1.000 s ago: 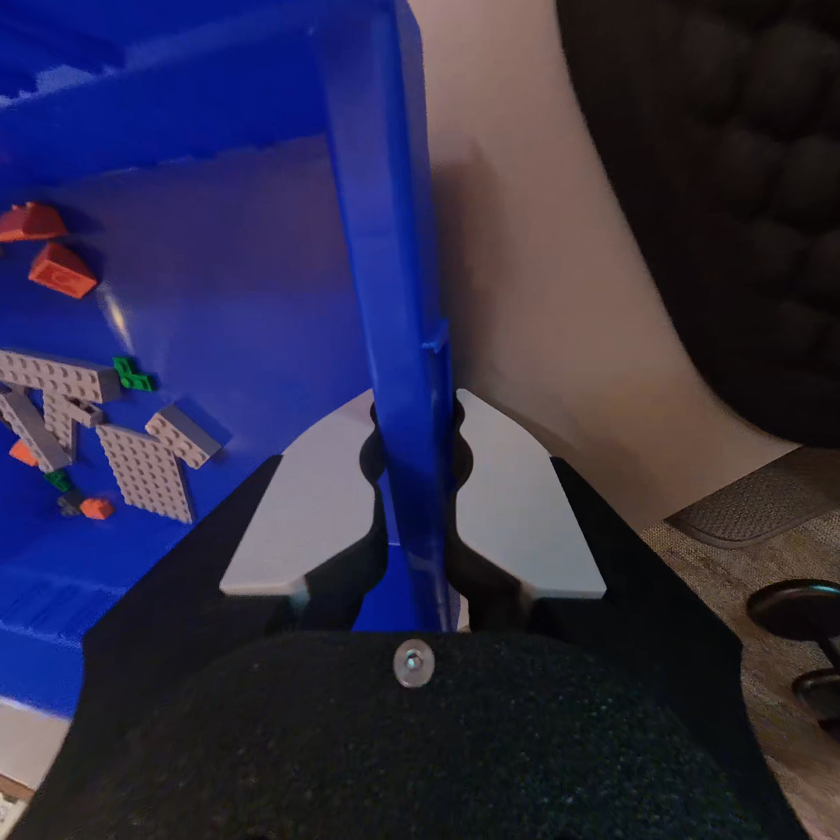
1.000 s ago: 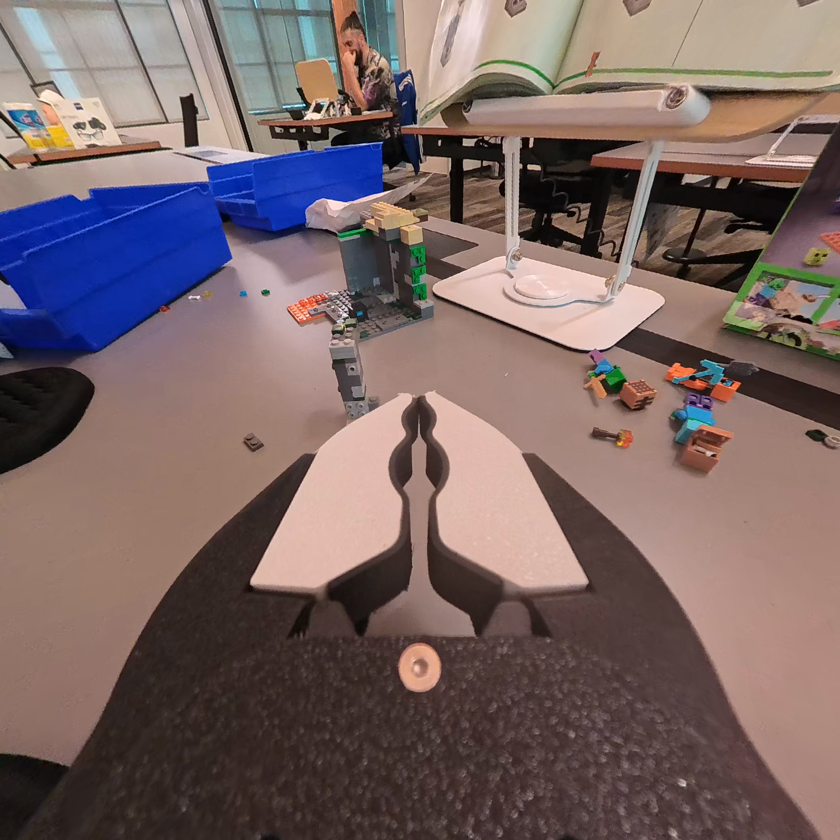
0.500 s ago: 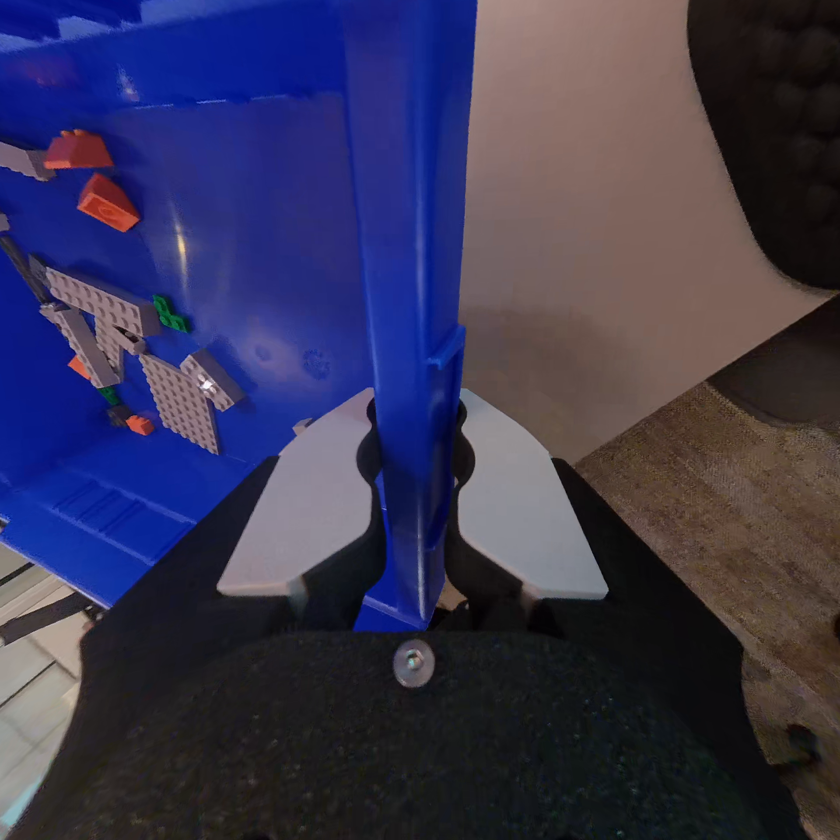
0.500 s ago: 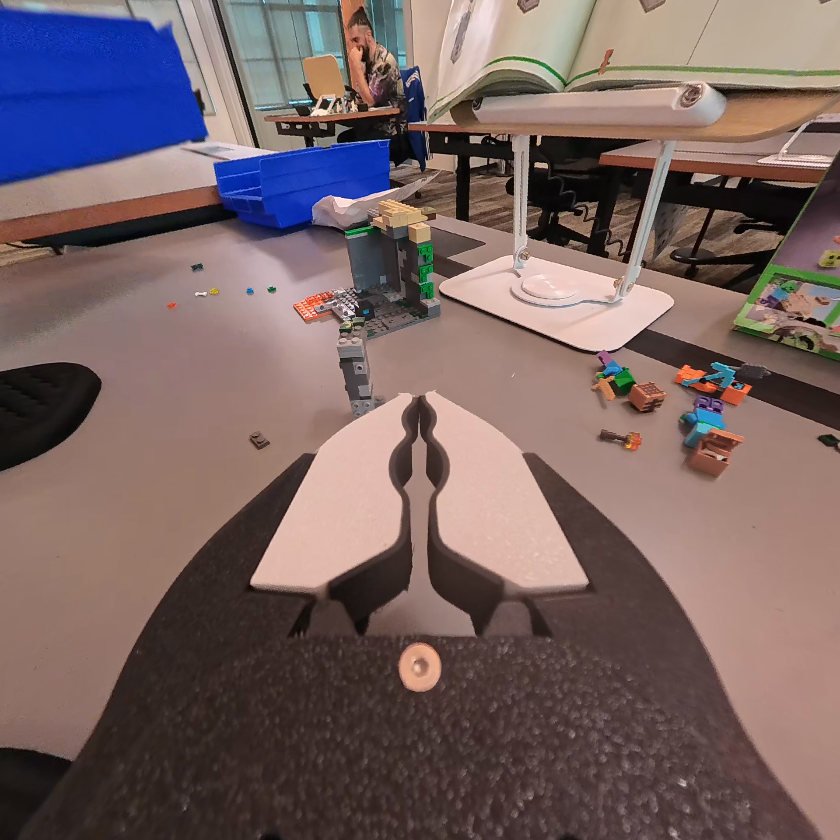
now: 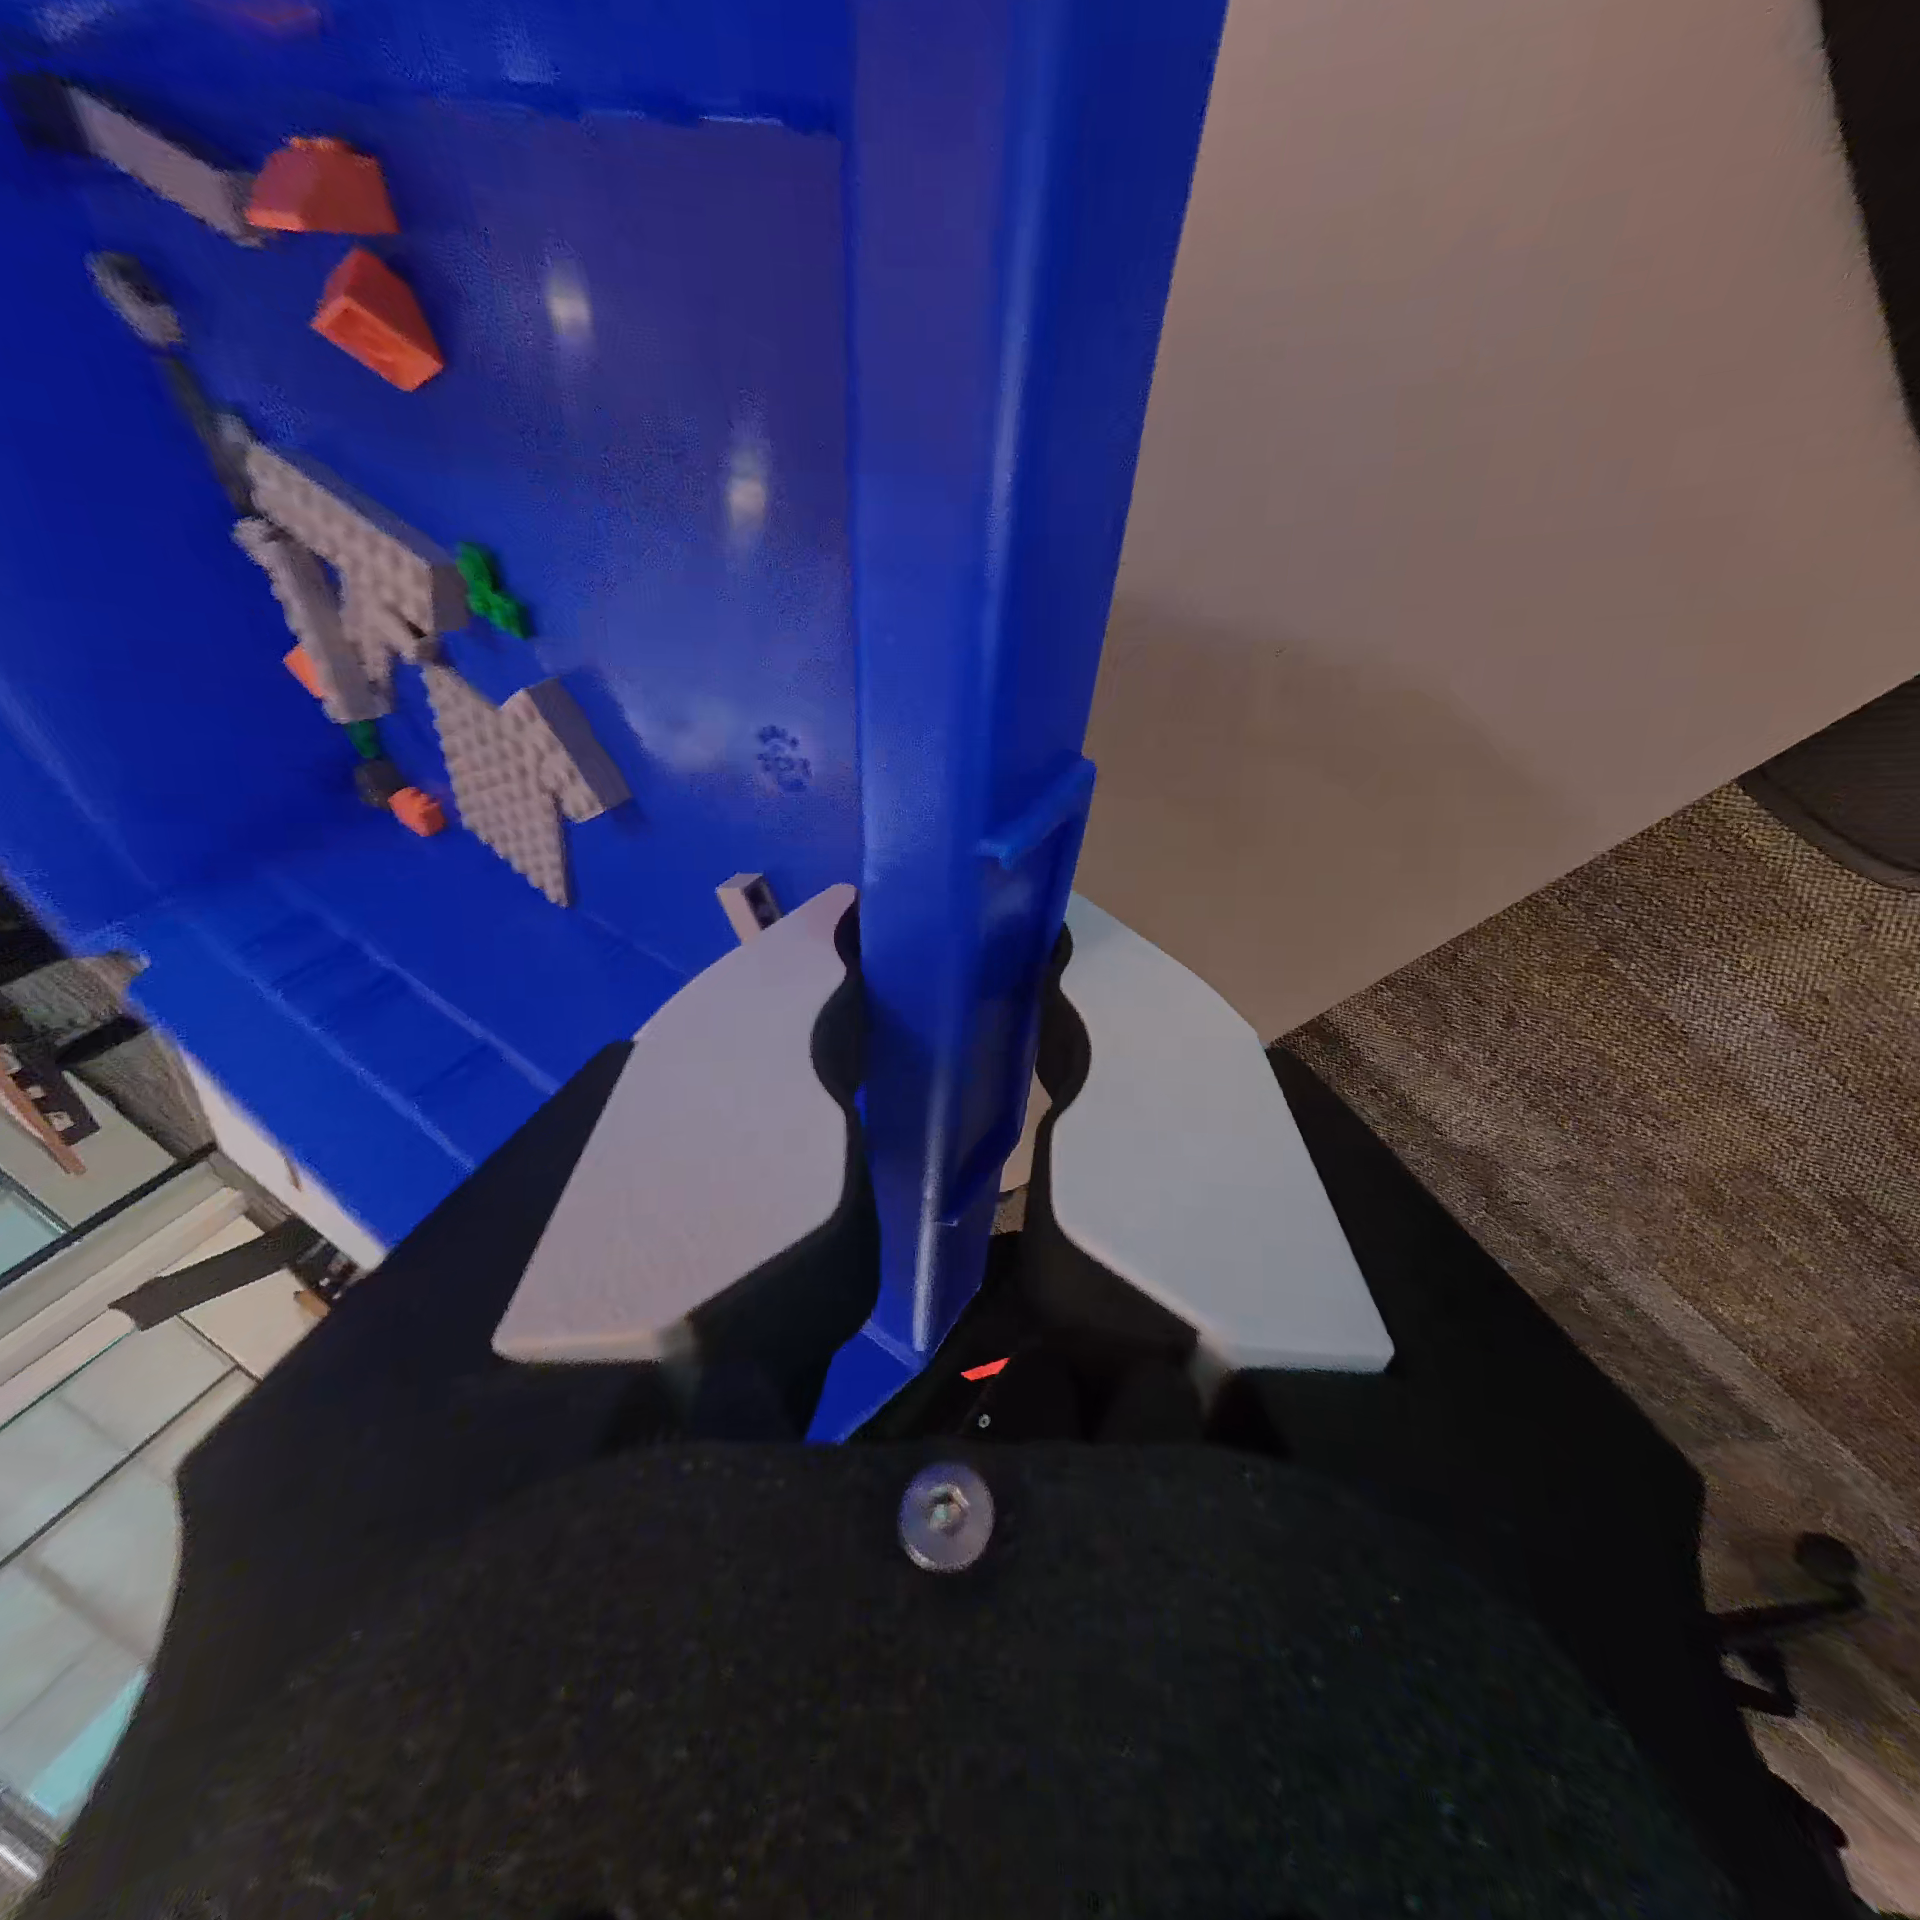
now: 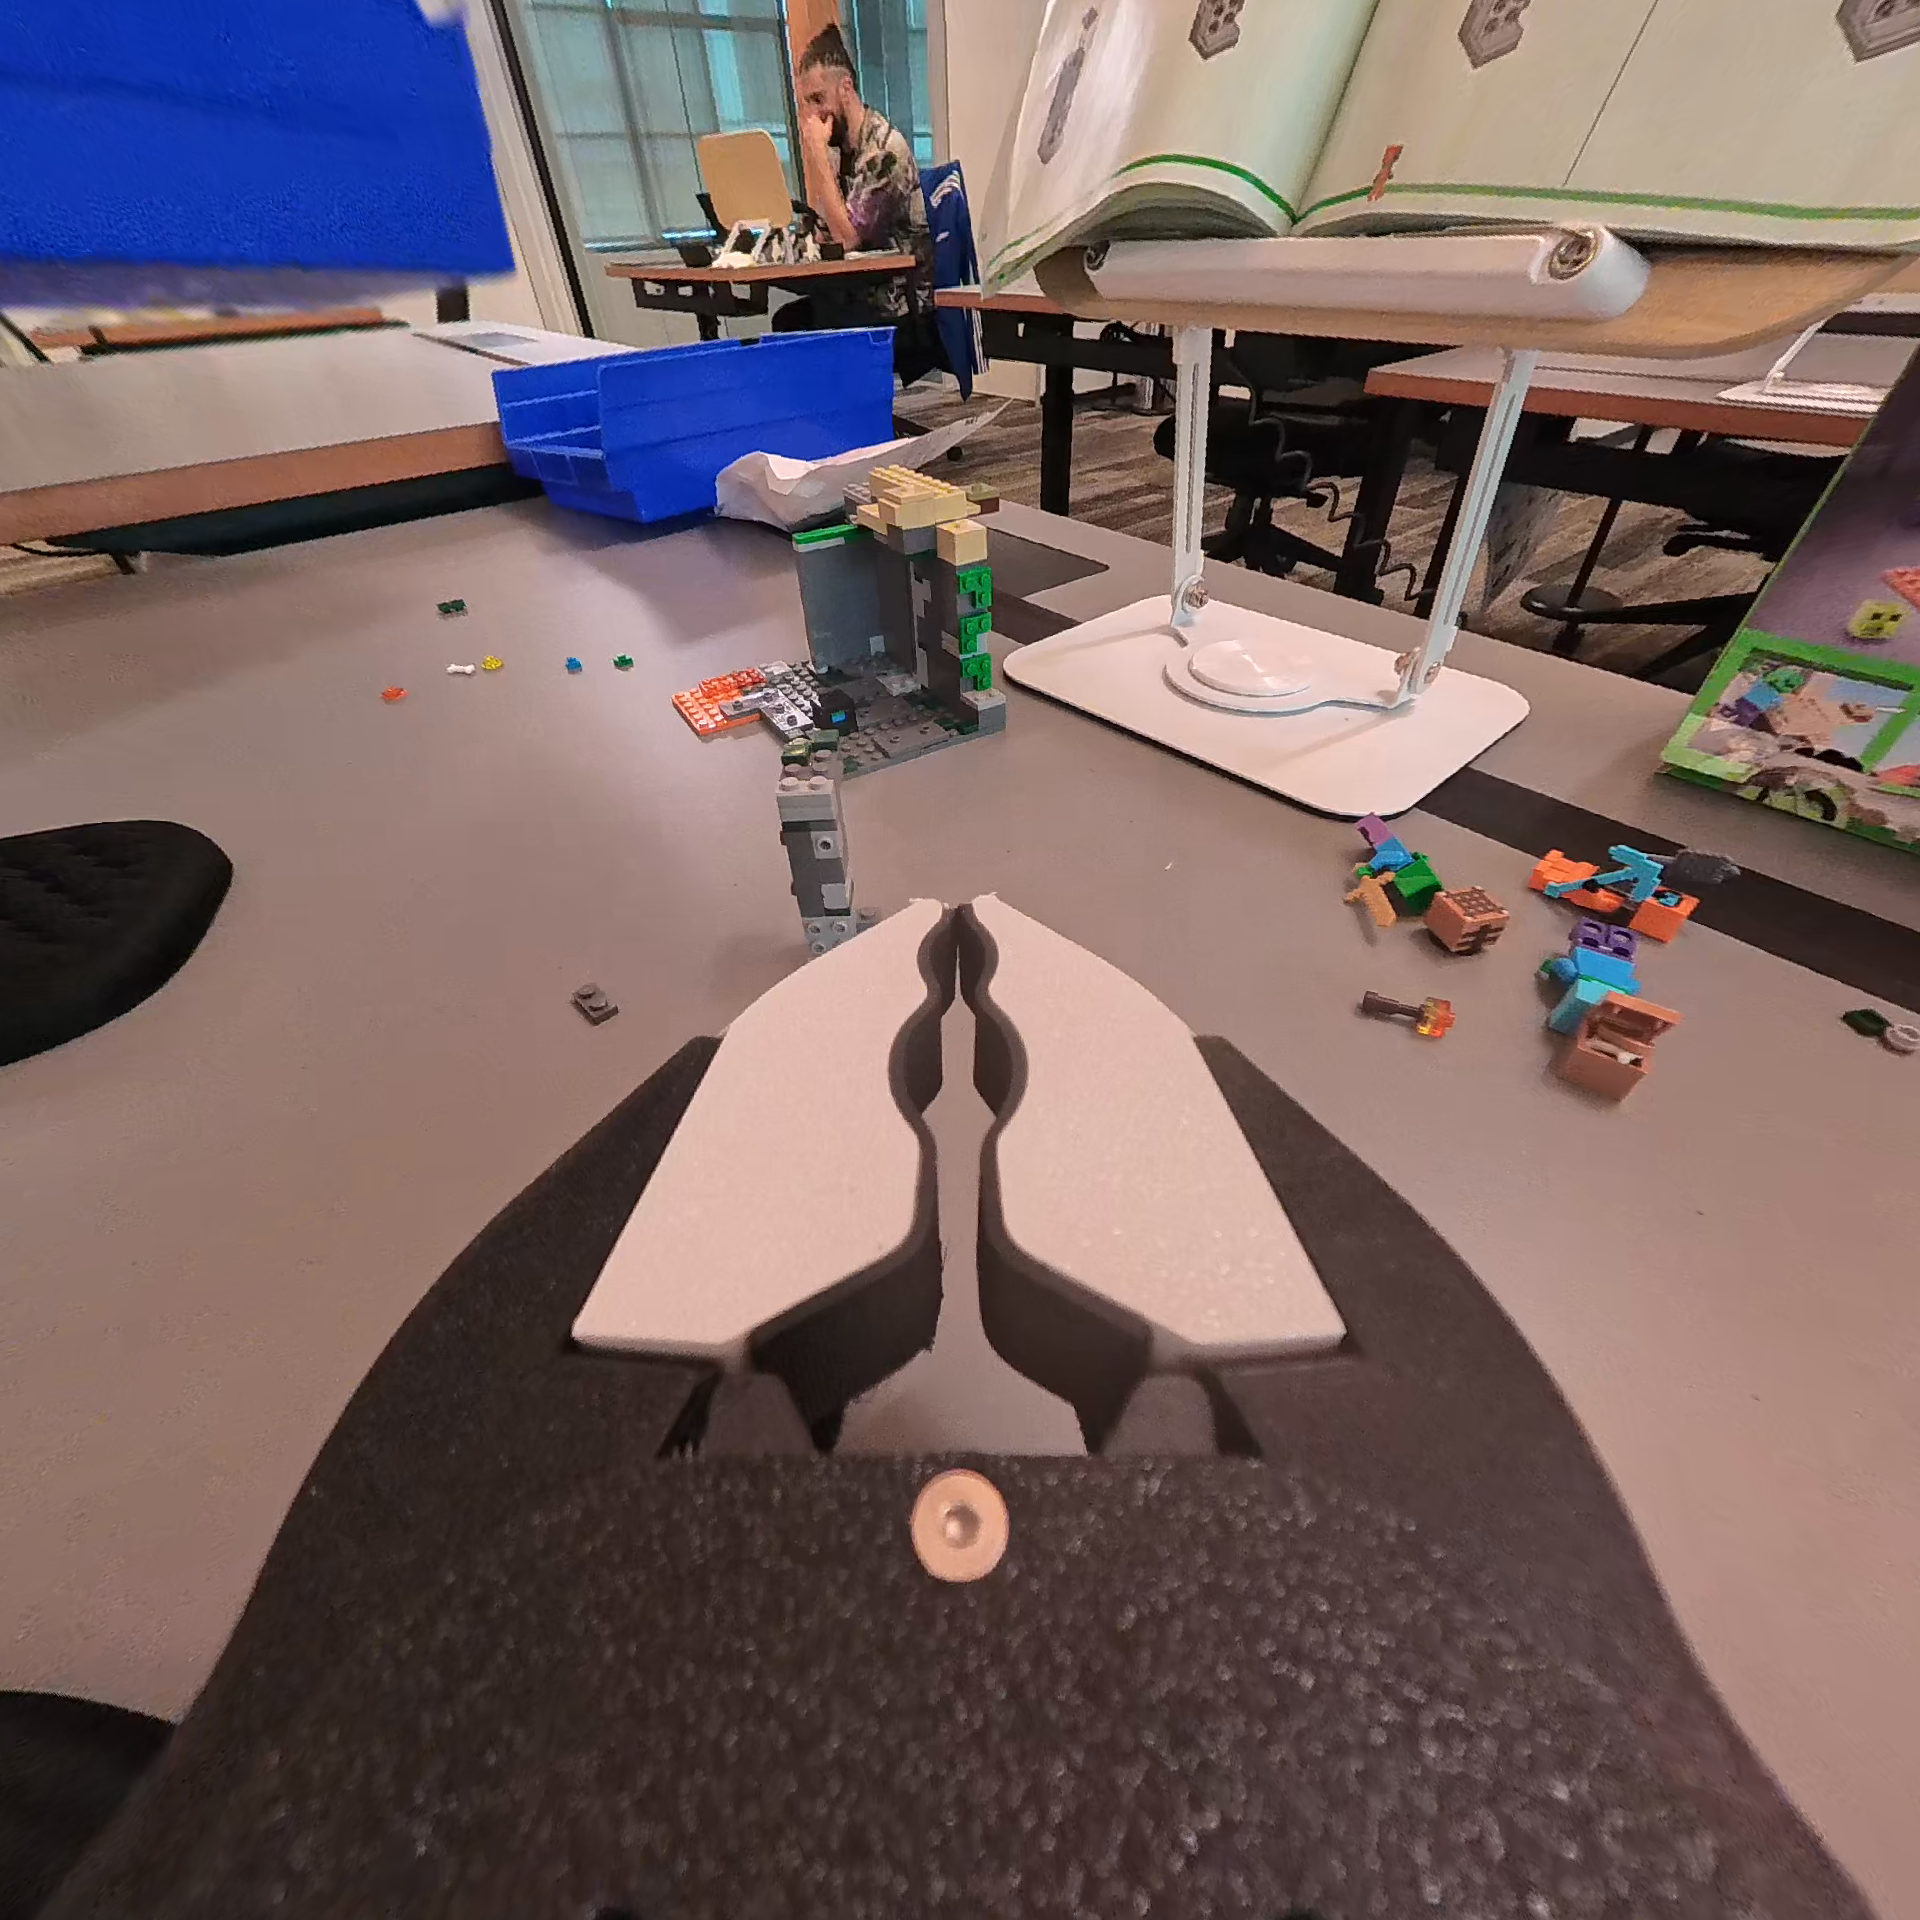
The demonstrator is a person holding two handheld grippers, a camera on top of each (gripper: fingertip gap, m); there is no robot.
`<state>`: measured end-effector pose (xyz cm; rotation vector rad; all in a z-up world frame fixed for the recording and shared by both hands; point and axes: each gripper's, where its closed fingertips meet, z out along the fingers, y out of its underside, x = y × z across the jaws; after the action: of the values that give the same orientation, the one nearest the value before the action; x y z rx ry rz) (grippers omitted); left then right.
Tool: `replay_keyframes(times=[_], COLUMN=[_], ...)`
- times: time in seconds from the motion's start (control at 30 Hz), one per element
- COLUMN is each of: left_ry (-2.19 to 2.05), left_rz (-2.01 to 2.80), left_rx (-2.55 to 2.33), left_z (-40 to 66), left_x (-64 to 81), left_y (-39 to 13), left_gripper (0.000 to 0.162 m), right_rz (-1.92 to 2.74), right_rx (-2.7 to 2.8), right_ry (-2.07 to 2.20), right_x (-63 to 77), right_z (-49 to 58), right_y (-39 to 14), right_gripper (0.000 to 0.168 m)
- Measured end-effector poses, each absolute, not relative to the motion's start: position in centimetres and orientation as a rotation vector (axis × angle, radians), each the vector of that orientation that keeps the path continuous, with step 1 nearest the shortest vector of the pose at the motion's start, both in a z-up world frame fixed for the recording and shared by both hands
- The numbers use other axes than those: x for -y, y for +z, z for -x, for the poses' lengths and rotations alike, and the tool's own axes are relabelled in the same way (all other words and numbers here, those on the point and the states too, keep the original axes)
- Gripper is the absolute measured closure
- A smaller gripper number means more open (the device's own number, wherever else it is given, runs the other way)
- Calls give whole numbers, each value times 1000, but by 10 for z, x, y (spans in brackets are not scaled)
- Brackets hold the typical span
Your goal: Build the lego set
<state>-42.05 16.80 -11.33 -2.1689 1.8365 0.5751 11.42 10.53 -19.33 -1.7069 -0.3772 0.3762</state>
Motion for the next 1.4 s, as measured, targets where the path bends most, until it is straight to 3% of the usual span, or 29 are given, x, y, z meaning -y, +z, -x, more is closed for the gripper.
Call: replay_keyframes(times=[0.23, 0.53, 0.9, 1.03, 1.13, 1.4], left_ry=[490, 519, 692, 572, 433, 13], left_rz=[2242, 2236, 2044, 2092, 2135, 2052], left_rx=[-1773, -1700, -1722, -1693, -1689, -1498], left_z=[437, 460, 474, 471, 463, 378], left_x=[-154, -147, -149, -146, -138, -156], left_y=[-189, -210, -280, -279, -262, -146], left_gripper=[132, 132, 132, 128, 114, 126], right_rz=[1711, 1713, 1709, 1714, 1710, 1716], right_rx=[378, 388, 399, 401, 394, 412], right_ry=[382, 386, 383, 383, 386, 408], right_x=[-106, -105, -102, -102, -101, -101], right_z=[-112, -108, -106, -105, -106, -101], right_y=[-196, -196, -195, -197, -196, -198], right_gripper=[168, 168, 168, 168, 168, 168])
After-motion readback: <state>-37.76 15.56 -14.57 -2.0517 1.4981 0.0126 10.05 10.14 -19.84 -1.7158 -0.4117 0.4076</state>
